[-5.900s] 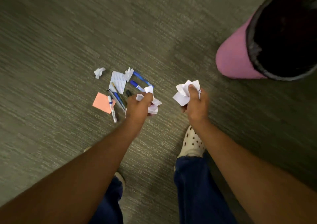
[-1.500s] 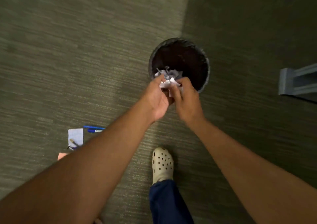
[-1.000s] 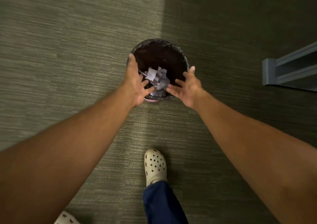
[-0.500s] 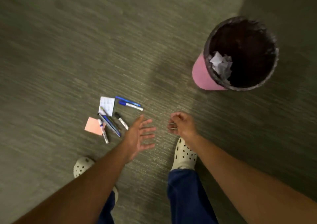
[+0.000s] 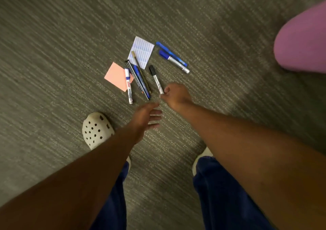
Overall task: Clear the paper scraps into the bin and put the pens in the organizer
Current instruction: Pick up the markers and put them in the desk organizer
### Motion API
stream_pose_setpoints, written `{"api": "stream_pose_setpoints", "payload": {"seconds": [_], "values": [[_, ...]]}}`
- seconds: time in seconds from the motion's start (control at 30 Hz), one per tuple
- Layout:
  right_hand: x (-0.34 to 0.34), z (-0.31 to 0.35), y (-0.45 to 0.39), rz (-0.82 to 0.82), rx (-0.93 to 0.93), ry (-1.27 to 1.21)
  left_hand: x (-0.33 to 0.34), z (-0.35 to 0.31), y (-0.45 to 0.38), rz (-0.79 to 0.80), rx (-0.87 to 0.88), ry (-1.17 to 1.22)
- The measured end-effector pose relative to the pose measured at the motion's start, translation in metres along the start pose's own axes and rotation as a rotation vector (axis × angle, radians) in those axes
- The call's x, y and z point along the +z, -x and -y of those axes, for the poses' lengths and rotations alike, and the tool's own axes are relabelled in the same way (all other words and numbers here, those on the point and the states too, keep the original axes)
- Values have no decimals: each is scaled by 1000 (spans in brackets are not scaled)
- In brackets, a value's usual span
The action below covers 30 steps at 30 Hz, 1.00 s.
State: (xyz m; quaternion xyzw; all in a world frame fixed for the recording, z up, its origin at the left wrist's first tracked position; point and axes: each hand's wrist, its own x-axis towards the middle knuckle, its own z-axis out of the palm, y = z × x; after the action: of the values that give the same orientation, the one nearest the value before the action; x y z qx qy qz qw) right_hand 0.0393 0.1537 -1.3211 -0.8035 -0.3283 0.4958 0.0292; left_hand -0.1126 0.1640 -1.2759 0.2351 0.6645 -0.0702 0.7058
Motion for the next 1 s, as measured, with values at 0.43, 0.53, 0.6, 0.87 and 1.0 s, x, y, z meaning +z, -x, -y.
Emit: {"api": "stream_pose_setpoints", "payload": {"seconds": [0.43, 0.53, 0.6, 0.87, 1.0], "values": [[7, -7, -2, 85, -78, -43, 18, -41, -43, -304, 186, -114], [-4, -10, 8, 191, -227, -139, 16, -46, -56, -261, 154, 44], [-17, -13, 4, 149, -289, -155, 10, -47, -61, -309, 200, 9], [-46, -10, -46, -411, -382, 311, -42, -31, -72, -719, 455, -661], [-37, 2, -53, -374, -383, 464, -53, -28, -82, -655, 417, -799]]}}
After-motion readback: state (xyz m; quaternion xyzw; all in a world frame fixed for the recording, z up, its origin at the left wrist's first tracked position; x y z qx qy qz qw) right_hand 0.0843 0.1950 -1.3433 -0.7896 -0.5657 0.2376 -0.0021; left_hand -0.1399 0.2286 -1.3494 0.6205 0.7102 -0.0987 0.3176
